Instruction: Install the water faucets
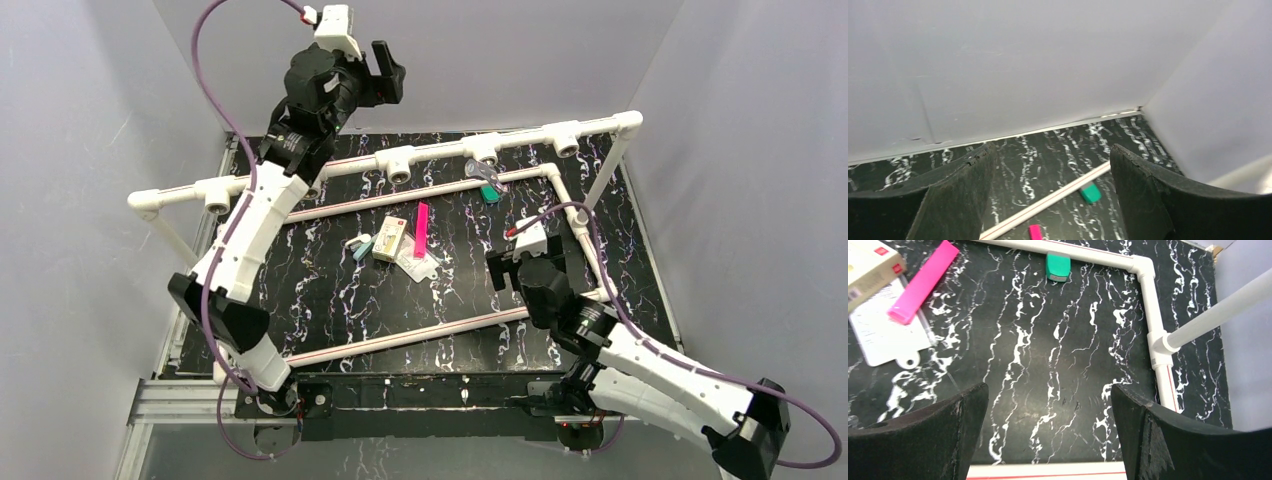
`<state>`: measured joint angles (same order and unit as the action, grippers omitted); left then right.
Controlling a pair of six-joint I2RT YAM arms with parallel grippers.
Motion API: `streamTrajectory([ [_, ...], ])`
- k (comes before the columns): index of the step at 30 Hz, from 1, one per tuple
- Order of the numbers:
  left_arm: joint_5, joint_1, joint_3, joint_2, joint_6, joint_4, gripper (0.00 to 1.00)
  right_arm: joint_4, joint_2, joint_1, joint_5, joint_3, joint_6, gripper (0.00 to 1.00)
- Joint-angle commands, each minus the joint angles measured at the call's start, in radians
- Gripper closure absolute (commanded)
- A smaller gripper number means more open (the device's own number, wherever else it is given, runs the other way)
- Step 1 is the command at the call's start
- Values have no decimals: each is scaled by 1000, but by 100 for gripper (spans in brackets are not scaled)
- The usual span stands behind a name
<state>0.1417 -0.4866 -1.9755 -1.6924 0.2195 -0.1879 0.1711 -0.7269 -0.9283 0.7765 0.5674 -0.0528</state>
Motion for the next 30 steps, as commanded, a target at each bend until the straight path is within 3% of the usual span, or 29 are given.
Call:
streamTrajectory([
  [1, -139, -3, 8, 110, 82, -17, 20, -288, -37, 73, -5, -73, 117, 1],
  [7, -204, -3, 97, 250, 149, -23, 20, -464, -126, 362, -149, -175, 10, 1],
  [11, -236, -3, 167, 335, 196, -22, 20, -670, -229, 472, -192, -248, 29, 1],
  [18, -225, -3, 281, 453, 188, -52, 20, -1048, -471, 584, -253, -317, 64, 1],
  [30, -232, -25, 350, 524, 139, -80, 19, -1428, -745, 727, -409, -385, 96, 1],
])
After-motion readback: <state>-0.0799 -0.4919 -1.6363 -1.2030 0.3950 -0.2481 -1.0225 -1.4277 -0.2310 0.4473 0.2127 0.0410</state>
